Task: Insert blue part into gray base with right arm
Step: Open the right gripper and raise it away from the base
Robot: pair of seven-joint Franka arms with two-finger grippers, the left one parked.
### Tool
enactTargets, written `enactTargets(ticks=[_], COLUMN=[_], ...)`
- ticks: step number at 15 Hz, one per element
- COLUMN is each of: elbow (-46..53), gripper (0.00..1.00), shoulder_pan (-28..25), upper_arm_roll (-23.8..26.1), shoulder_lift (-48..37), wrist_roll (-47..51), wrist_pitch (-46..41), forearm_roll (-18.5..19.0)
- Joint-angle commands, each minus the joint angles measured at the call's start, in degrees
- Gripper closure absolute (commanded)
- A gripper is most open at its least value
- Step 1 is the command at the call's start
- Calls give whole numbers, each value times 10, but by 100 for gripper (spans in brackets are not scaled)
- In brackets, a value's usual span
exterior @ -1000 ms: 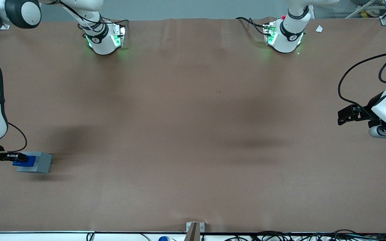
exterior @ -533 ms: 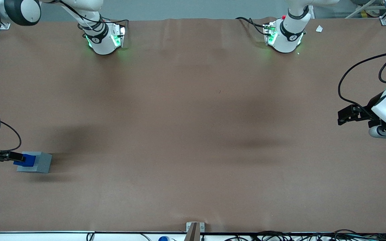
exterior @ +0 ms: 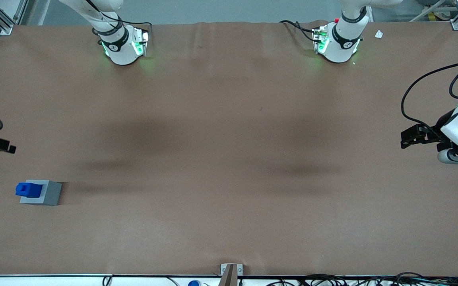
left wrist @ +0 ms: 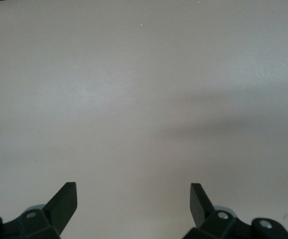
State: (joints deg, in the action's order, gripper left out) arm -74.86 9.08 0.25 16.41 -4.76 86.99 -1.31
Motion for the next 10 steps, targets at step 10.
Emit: enactTargets(ticks=[10], elbow=[-131], gripper=[0], shoulder_pan=[-83], upper_arm_roll=[0], shoulder_lift=[-163], wrist_roll=[37], wrist_pitch=[-6], forearm_roll=[32])
